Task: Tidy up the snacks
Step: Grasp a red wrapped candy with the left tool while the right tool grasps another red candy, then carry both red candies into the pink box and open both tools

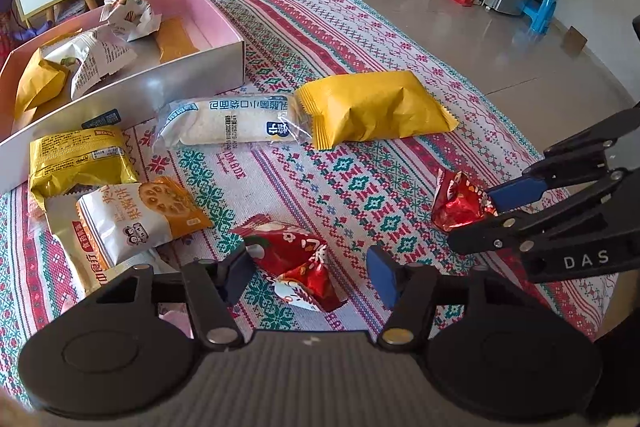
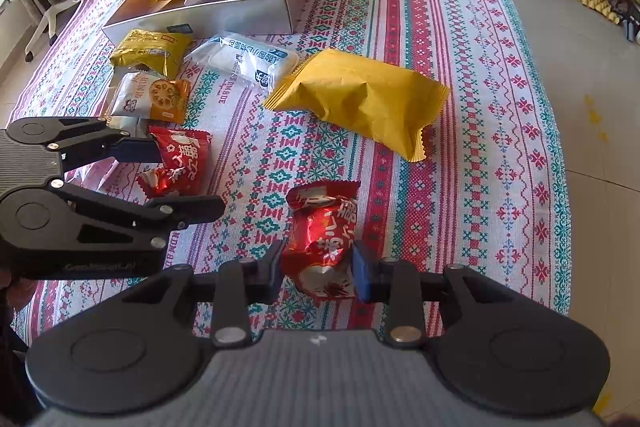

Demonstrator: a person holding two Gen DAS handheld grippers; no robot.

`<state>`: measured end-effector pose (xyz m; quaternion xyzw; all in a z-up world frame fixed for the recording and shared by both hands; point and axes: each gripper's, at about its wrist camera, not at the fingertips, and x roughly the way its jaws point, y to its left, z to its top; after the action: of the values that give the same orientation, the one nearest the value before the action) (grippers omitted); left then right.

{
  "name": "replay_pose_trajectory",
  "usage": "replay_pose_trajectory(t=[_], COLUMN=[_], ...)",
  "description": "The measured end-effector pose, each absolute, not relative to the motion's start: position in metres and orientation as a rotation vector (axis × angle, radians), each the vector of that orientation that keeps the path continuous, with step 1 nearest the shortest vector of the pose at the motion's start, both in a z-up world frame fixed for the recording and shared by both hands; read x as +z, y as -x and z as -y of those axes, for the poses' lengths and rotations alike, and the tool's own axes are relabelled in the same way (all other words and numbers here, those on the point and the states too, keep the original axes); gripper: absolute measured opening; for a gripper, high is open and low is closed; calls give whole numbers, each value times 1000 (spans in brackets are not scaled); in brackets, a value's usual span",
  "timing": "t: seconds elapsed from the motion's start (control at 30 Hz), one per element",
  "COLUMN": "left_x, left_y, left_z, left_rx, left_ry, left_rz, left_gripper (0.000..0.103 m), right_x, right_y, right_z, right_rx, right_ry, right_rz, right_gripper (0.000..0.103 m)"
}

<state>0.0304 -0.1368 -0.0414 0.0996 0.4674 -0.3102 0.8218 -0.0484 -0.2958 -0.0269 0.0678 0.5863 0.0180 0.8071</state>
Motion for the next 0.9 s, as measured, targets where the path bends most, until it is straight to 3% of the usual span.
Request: replay_pose_trajectory(t=[0.2, 0.9], left_x=[-41, -16], left_y=[-33, -33], left_z=[134, 126], left_rx=[-638, -650], left_ry=[-204, -164], left_rz=[-996, -966], left_gripper=[45, 44], right_x=[-27, -19], right_y=[49, 34], right_z=[296, 287], right_rx=[42, 60], right_ry=[-141, -131], right_rz=[-1256, -1223], right_gripper=[31, 31])
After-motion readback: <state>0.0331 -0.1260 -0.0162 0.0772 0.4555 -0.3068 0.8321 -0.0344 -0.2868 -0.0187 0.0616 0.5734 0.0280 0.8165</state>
